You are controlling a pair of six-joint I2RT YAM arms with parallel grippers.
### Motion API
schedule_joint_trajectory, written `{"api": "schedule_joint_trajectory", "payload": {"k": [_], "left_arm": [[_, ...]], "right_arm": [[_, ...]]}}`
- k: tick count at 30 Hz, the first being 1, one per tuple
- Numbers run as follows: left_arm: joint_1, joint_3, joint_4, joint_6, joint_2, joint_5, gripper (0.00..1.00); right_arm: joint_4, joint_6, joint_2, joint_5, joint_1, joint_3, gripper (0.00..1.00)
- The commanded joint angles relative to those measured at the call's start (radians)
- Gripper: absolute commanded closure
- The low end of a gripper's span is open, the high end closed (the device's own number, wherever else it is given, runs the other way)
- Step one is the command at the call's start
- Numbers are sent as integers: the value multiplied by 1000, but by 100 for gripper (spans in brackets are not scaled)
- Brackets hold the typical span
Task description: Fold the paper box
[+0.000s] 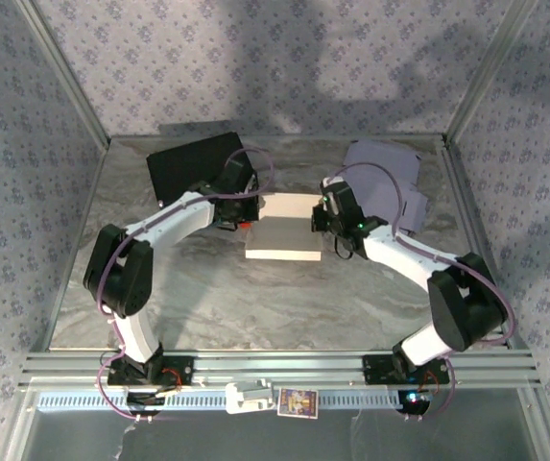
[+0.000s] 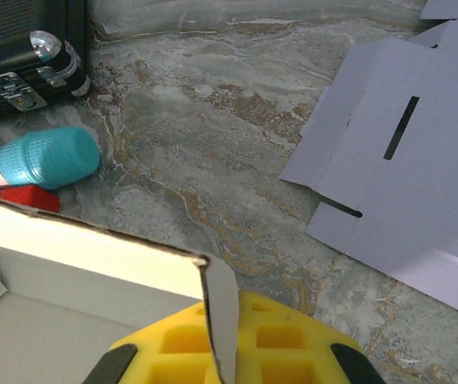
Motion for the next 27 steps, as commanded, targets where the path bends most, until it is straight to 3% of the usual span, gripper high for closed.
{"api": "schedule_joint_trajectory", "payload": {"k": [1,8,22,27], "left_arm": [[-43,-73,166,5,-71,28,100],[-73,-219,334,-23,-117,2,100],[-95,-273,307,-29,-134,-10,100],[-103,-267,275,-23,-124,-39,100]], "right_arm": [[171,-23,-65,-38,30,-84,100],[206,-22,-79,-68,32,-142,100],[59,-3,-104,-44,43,-118,100],[-73,66,-146,-33,43,-88,82]]}}
